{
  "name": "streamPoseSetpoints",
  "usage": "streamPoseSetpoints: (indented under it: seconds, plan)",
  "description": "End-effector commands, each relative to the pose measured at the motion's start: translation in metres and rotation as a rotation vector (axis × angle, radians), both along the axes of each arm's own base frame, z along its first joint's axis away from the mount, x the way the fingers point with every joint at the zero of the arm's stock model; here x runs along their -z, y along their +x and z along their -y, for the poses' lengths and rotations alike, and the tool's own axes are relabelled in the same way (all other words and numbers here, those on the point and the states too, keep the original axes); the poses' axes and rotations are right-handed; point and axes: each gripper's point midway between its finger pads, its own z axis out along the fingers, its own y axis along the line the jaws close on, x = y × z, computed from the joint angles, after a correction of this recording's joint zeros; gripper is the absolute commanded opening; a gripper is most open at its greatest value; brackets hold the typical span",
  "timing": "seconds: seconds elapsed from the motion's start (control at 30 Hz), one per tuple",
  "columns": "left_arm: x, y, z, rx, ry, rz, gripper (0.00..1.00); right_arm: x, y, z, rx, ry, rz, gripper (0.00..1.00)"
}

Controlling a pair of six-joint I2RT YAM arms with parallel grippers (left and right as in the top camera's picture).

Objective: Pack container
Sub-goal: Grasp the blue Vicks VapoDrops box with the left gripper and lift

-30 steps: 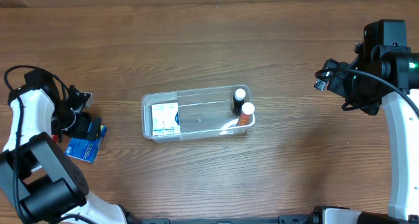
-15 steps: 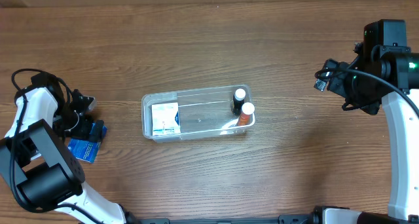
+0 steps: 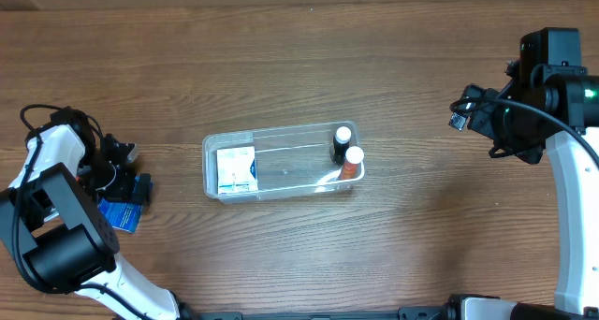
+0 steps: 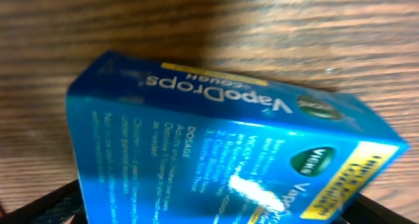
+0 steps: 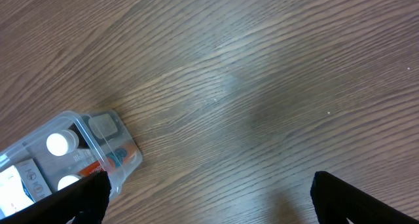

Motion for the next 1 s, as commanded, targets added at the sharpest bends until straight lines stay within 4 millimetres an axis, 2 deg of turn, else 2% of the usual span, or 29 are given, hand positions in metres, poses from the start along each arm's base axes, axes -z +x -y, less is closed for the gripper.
streamPoseSetpoints:
  seconds: [0.0, 0.17, 0.3, 0.43, 0.53, 0.7, 0.73, 0.97]
  plan:
    - [0.008, -0.009, 0.003, -0.022, 0.012, -0.038, 0.97, 0.000, 0.001, 0.002, 0.001, -0.006, 0.000, 1.00]
    - [0.009, -0.006, 0.003, -0.072, 0.018, -0.024, 0.80, 0.000, 0.000, 0.002, 0.001, -0.006, -0.003, 1.00]
    - [0.009, -0.001, 0.009, -0.083, -0.020, -0.002, 0.79, 0.000, 0.000, 0.002, 0.001, -0.006, -0.003, 1.00]
    - [0.009, 0.000, 0.011, -0.102, -0.030, 0.004, 0.84, 0.000, 0.000, 0.002, 0.001, -0.006, -0.003, 1.00]
    - [0.009, 0.000, 0.011, -0.131, -0.024, 0.004, 0.82, 0.000, 0.000, 0.002, 0.001, -0.006, -0.003, 1.00]
    - [0.007, 0.009, 0.006, -0.203, 0.001, 0.033, 0.64, 0.000, 0.000, 0.002, 0.001, -0.006, -0.002, 1.00]
    - [0.005, 0.013, 0.004, -0.221, 0.008, 0.044, 0.63, 0.000, 0.000, 0.002, 0.001, -0.006, -0.003, 1.00]
    - [-0.026, 0.044, -0.012, -0.314, 0.052, 0.132, 0.48, 0.000, 0.000, 0.002, 0.001, -0.007, -0.002, 1.00]
